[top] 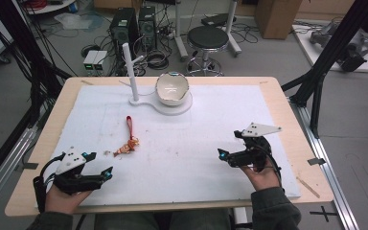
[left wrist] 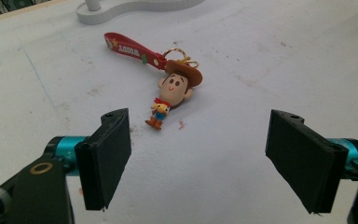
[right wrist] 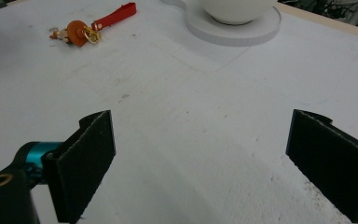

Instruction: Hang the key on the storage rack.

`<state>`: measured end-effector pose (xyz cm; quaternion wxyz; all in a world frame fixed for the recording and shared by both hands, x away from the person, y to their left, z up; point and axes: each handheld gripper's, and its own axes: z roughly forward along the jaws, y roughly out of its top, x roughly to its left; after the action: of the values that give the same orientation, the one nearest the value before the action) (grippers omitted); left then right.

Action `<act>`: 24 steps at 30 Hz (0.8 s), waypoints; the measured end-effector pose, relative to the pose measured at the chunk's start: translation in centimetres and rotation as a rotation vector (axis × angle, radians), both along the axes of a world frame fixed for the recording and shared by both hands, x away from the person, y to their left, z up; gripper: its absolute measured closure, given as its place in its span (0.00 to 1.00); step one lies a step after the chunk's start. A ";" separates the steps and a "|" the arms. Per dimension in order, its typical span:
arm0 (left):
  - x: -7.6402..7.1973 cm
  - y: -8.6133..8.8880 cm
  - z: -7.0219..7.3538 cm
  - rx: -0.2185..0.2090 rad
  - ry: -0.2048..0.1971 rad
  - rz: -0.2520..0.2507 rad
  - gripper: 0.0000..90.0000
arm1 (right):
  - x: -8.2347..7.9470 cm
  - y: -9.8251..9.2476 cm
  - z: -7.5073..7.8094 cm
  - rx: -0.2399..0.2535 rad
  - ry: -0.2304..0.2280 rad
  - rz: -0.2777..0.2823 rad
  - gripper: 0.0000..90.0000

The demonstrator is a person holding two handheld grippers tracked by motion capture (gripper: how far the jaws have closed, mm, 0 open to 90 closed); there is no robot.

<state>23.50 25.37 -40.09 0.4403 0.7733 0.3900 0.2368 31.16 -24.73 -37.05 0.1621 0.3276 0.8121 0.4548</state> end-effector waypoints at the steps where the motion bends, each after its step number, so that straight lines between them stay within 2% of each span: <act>1: 0.0 0.0 0.0 0.001 0.000 0.001 0.25 | 0.1 0.2 0.0 -0.002 0.002 -0.001 0.08; 24: 0.0 0.1 0.0 0.002 -0.002 0.002 0.25 | 2.2 3.1 1.8 -0.018 0.037 0.042 0.09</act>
<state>23.50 25.46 -40.04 0.4397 0.7731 0.3900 0.2385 33.35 -21.59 -35.29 0.1403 0.3173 0.8257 0.4449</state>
